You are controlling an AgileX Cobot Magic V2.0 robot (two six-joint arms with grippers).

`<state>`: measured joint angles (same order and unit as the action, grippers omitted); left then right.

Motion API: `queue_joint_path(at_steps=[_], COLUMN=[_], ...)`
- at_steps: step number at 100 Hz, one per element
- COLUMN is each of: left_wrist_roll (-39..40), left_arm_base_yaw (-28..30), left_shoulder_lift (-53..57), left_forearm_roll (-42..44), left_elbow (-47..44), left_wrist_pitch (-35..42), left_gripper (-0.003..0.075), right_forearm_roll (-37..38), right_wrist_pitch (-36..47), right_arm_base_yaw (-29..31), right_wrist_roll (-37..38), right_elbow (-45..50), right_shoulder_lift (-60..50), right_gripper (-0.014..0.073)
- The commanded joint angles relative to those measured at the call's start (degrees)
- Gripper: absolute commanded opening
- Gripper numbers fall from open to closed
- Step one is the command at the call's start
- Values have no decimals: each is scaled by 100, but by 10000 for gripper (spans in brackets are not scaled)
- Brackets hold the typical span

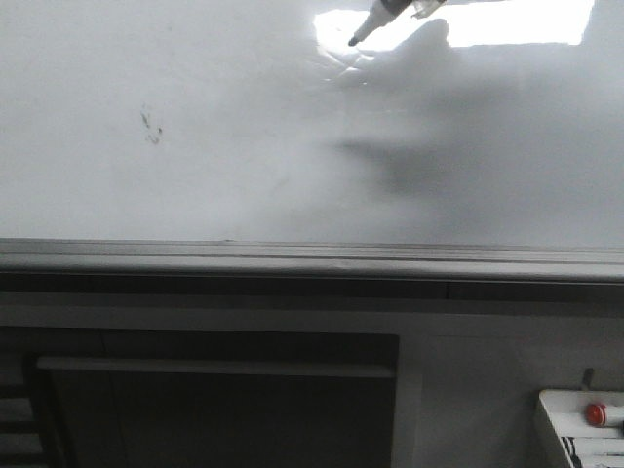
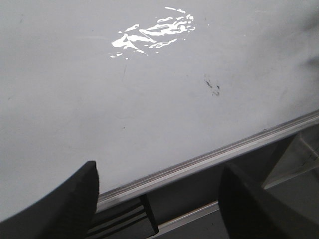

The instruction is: Write number 2 on whiteboard

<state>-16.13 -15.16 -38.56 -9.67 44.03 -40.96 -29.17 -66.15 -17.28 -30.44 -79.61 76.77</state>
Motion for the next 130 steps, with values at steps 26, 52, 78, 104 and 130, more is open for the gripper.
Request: queue_joint_path(at_steps=[26,52,78,104,130], left_wrist_roll=[54,54,54,54,54], left_arm_base_yaw=[15,15,15,15,15], left_shoulder_lift=[11,11,11,11,11], left_forearm_roll=[-106,-106,-106,-106,-106], left_elbow=[151,151,137,137,137], left_wrist_pitch=[394,394,407,407,407], left_gripper=[472,472,472,472,472], right_forearm_roll=[-246,-130,351,291,357], right_wrist_pitch=[-82,246,-216,146,246], right_arm_base_yaw=[-18,-18,252,-347,-409], right_wrist_roll=[11,11,71,61,71], right_elbow=[-1067,-1096,-1096,-854,-918], right_shoulder_lift=[856,1135,985,1272,1446], right_gripper=[15,15,15,15,15])
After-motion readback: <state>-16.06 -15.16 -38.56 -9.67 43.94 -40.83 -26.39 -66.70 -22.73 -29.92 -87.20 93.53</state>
